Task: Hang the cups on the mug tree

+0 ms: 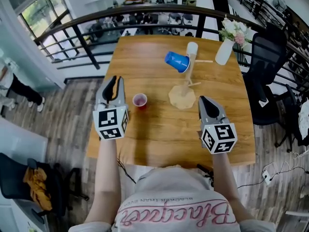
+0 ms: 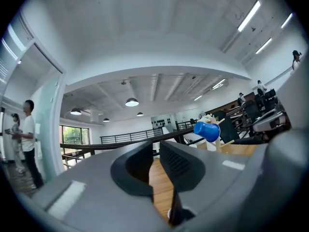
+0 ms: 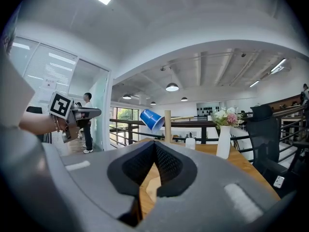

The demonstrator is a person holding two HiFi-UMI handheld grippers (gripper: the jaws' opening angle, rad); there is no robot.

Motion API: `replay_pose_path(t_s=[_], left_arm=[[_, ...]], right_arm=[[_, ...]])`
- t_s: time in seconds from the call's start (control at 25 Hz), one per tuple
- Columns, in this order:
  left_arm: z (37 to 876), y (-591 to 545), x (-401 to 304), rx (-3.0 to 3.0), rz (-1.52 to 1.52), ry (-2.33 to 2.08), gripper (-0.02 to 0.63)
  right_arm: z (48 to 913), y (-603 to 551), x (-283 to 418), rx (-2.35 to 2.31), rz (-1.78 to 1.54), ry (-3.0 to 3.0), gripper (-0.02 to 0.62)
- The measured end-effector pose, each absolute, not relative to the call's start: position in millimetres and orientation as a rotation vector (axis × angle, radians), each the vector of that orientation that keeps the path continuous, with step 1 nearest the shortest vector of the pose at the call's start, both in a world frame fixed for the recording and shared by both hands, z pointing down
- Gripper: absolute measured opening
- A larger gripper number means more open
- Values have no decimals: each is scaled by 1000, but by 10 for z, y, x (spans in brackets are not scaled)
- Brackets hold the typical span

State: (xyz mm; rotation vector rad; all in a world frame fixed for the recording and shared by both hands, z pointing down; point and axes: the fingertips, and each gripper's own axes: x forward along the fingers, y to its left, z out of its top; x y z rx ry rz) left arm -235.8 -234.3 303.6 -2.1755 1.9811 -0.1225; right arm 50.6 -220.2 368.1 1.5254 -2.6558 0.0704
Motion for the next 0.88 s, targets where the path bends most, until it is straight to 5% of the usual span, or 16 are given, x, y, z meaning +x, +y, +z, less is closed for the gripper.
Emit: replay_pose_path(t_s=[0.08,0.68,0.88], left_arm=[[3106,-2274,-2450,-2159,-101,2021,14],[3835,-1823,-2967,-2154,-104,2239,14],[4224,-1674,-3076,-2185,-145,2311,83]], right_arm=[[3704,-2195,487,1515,74,-2655,2],[4059,-2090,305,1416,169,-2621,2],[4165,-2014,159,1358,178,-2617,2]])
